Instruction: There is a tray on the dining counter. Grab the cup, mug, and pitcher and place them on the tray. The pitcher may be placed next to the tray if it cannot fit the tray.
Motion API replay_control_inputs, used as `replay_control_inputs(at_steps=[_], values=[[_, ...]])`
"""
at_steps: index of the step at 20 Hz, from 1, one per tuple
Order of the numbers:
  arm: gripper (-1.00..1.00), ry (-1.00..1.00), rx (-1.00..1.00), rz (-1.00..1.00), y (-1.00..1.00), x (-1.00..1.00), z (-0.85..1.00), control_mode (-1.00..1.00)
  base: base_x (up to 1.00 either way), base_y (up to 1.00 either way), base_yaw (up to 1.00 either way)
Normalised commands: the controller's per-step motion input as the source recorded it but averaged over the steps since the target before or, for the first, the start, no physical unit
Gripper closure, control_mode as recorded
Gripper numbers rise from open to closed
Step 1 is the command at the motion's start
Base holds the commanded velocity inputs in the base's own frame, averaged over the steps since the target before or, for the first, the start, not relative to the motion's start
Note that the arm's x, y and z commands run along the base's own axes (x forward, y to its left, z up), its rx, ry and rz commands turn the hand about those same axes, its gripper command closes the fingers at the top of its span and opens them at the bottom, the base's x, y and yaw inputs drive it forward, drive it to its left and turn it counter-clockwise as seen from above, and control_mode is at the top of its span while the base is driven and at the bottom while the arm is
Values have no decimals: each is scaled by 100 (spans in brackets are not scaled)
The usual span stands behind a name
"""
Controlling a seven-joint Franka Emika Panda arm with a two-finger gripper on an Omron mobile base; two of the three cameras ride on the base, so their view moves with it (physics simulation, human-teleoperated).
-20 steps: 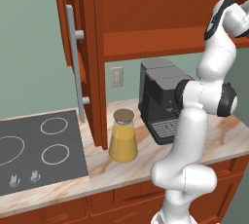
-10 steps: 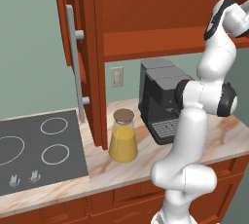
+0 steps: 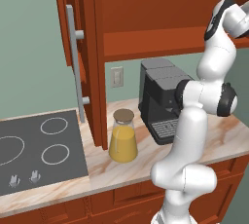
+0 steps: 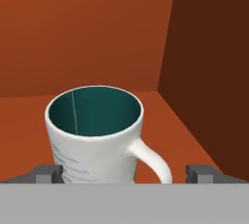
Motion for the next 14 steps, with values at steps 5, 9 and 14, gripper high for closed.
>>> replay_control_inputs(at_steps=[5, 9, 14], values=[[-100, 0, 0, -1, -2, 4, 0, -100, 0, 0, 0], [-100, 0, 0, 0, 0, 19, 0, -100, 0, 0, 0], [-100, 0, 0, 0, 0, 12, 0, -100, 0, 0, 0]])
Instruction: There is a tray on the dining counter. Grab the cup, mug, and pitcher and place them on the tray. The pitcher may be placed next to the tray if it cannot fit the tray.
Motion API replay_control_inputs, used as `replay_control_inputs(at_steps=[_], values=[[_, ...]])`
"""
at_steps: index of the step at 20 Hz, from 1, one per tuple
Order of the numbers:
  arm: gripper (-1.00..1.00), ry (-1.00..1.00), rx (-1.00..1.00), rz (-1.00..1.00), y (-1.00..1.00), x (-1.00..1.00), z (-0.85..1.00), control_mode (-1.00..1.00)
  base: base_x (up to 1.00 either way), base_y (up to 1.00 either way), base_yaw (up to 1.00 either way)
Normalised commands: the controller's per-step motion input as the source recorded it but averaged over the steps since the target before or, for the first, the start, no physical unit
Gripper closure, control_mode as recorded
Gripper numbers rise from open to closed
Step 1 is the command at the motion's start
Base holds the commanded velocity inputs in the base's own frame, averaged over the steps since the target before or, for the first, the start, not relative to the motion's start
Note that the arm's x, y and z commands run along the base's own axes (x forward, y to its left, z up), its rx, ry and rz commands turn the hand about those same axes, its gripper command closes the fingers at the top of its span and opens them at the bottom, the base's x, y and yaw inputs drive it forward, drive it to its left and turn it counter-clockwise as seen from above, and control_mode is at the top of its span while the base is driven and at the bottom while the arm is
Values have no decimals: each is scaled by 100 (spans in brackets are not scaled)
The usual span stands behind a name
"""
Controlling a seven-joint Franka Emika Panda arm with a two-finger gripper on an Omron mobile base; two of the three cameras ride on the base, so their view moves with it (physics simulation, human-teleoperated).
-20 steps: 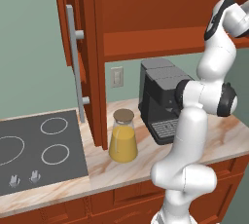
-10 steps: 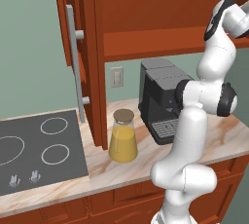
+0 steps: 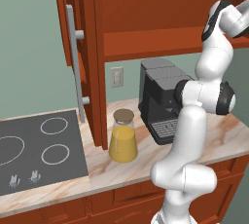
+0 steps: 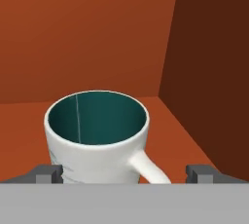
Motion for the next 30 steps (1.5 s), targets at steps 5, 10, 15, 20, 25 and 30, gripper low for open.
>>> replay_control_inputs(at_steps=[5, 10, 15, 20, 25, 30], values=[[-100, 0, 0, 2, 1, 0, 0, -100, 0, 0, 0], [-100, 0, 0, 3, 8, 0, -1, -100, 0, 0, 0], [-100, 1, 0, 6, 17, 0, -2, -100, 0, 0, 0], [-100, 5, 0, 8, 14, 0, 0, -100, 0, 0, 0], [-100, 5, 0, 3, 6, 1, 0, -100, 0, 0, 0], [-100, 3, 0, 0, 2, 5, 0, -100, 0, 0, 0]])
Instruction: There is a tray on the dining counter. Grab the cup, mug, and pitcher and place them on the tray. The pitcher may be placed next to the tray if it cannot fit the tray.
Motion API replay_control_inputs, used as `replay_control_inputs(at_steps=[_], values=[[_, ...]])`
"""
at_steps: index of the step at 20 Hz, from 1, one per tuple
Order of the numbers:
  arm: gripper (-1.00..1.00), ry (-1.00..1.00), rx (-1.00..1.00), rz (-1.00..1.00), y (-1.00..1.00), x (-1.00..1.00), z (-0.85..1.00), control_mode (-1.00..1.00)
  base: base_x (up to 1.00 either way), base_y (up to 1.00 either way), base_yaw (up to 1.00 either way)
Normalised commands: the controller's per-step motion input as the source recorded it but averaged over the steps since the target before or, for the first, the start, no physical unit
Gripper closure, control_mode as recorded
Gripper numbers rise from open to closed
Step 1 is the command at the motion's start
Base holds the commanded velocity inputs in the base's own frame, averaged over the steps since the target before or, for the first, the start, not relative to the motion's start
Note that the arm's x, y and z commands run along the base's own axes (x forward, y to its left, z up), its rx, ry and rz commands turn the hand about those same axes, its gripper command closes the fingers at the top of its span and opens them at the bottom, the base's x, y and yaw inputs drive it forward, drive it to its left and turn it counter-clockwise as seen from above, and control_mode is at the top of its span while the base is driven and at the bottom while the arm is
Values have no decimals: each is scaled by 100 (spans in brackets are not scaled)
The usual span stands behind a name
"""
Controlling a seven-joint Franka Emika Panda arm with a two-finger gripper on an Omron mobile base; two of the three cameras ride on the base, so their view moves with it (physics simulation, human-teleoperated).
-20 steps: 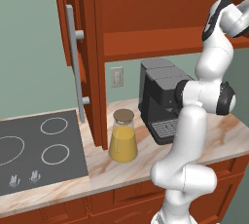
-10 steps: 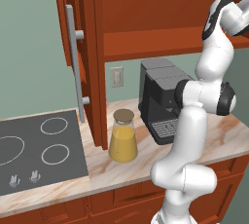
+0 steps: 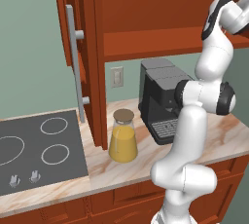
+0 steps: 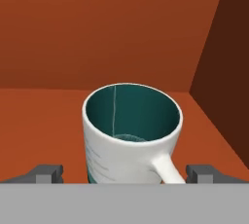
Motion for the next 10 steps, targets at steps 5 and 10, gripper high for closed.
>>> replay_control_inputs(at_steps=[5, 10], values=[[-100, 4, 0, 0, 1, 0, -13, -100, 0, 0, 0], [-100, 2, 0, 0, 0, 0, -14, -100, 0, 0, 0]])
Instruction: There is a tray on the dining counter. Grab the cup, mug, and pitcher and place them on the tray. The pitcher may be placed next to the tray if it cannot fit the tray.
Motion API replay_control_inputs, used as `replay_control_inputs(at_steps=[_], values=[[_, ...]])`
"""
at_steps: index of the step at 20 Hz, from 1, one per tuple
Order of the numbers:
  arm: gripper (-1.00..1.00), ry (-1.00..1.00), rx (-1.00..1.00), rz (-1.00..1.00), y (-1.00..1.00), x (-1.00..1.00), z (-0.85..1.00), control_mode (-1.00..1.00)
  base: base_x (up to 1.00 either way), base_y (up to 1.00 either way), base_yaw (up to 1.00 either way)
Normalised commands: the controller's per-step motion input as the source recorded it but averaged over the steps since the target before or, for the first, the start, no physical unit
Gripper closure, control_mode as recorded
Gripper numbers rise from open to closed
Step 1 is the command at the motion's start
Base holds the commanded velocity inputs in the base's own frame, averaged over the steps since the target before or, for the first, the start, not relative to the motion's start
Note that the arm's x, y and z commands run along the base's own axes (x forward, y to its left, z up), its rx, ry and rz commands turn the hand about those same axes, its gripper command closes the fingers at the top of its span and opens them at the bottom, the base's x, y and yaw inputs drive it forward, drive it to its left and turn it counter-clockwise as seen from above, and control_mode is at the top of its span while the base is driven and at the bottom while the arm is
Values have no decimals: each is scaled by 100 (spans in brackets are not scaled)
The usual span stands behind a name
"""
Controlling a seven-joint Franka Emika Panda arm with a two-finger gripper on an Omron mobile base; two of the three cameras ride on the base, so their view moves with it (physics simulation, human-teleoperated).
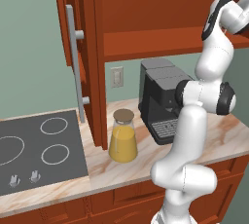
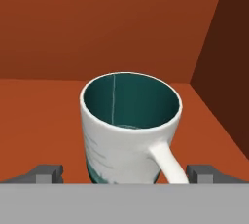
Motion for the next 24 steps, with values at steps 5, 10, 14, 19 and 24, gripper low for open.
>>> replay_control_inputs(at_steps=[5, 10, 14, 19, 24], values=[[-100, 0, 0, 0, 0, 0, -2, -100, 0, 0, 0], [-100, 0, 0, 0, 0, 0, 0, -100, 0, 0, 0], [-100, 0, 0, 0, 0, 0, 0, -100, 0, 0, 0], [100, 0, 0, 0, 0, 0, 0, -100, 0, 0, 0], [100, 0, 0, 0, 0, 0, 0, -100, 0, 0, 0]])
